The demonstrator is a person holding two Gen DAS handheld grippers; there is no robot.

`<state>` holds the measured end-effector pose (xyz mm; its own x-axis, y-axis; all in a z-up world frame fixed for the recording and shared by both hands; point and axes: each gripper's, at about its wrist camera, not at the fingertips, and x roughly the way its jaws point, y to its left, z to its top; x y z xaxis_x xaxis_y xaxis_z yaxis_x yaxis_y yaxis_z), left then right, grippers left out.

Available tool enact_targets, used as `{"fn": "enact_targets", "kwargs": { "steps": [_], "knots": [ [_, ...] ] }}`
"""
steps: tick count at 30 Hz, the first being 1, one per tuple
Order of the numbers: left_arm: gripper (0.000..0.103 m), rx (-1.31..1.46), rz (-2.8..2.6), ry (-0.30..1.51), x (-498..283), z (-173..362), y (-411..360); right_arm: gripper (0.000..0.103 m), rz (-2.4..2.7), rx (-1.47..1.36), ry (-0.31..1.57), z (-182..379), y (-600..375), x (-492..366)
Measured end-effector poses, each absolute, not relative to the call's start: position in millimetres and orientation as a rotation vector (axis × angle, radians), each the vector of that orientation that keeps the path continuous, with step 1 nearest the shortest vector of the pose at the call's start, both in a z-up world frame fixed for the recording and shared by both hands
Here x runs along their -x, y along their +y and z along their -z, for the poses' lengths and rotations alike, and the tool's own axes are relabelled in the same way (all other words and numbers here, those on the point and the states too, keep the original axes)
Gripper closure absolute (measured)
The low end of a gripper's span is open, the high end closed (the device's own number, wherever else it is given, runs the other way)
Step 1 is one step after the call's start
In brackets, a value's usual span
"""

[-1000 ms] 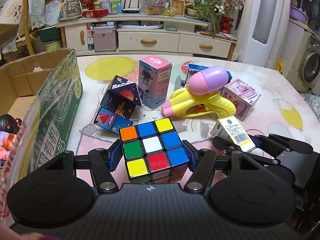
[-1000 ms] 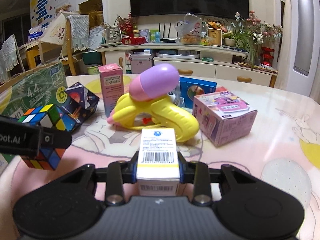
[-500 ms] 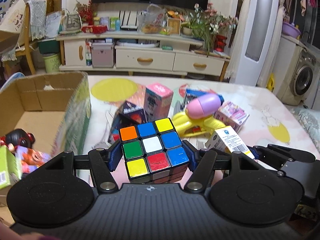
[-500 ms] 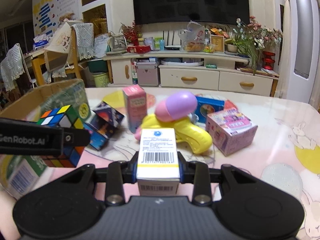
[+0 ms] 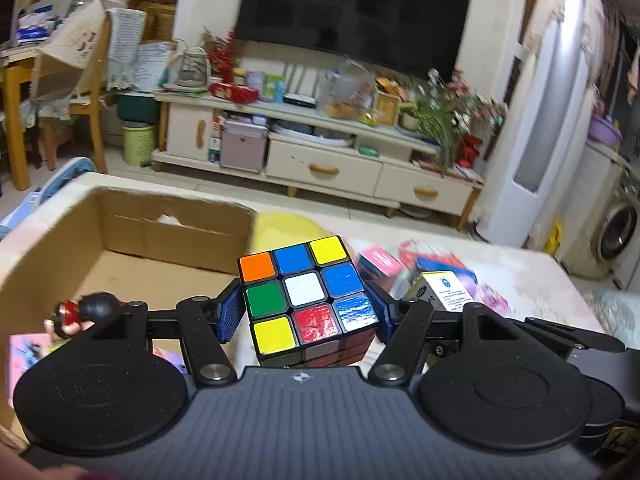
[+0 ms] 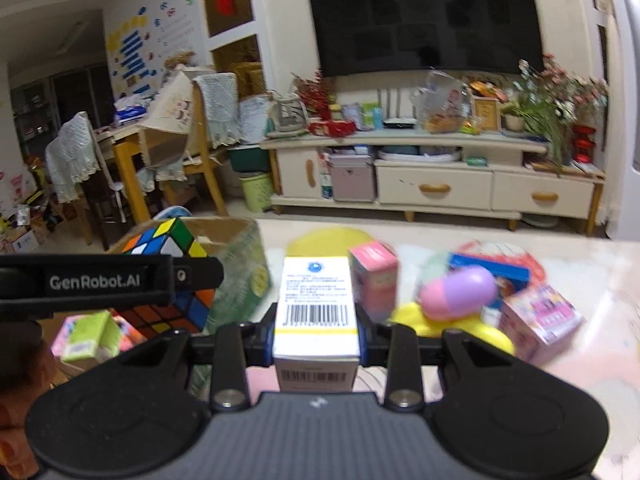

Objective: Organize rigid objects
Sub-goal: 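Carry the Rubik's cube and white box into the cardboard box and release both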

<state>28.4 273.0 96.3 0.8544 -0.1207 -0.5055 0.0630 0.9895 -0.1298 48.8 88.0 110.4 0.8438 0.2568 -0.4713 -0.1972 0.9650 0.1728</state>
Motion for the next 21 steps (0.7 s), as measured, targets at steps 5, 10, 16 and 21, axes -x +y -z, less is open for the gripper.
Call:
{"fn": "enact_targets", "kwargs": {
  "steps": [5,10,16,21],
  "knots": [
    [0.025,0.146,0.052,0.506,-29,-108,294,0.070,-0.312,-0.110,0.475,-129,119,-62],
    [0.025,0.171,-0.035,0.490,-32,-111,319,0.070,-0.377,-0.076,0.453,-139,151,-77],
    [0.025,0.226,-0.138,0.503,-40,-110,346,0.070,-0.445,-0.059,0.467,-136,183,-101],
    [0.025,0.270,-0.212,0.536,-52,-107,363,0.069,-0.488,-0.021,0.504,-128,211,-116]
  ]
}}
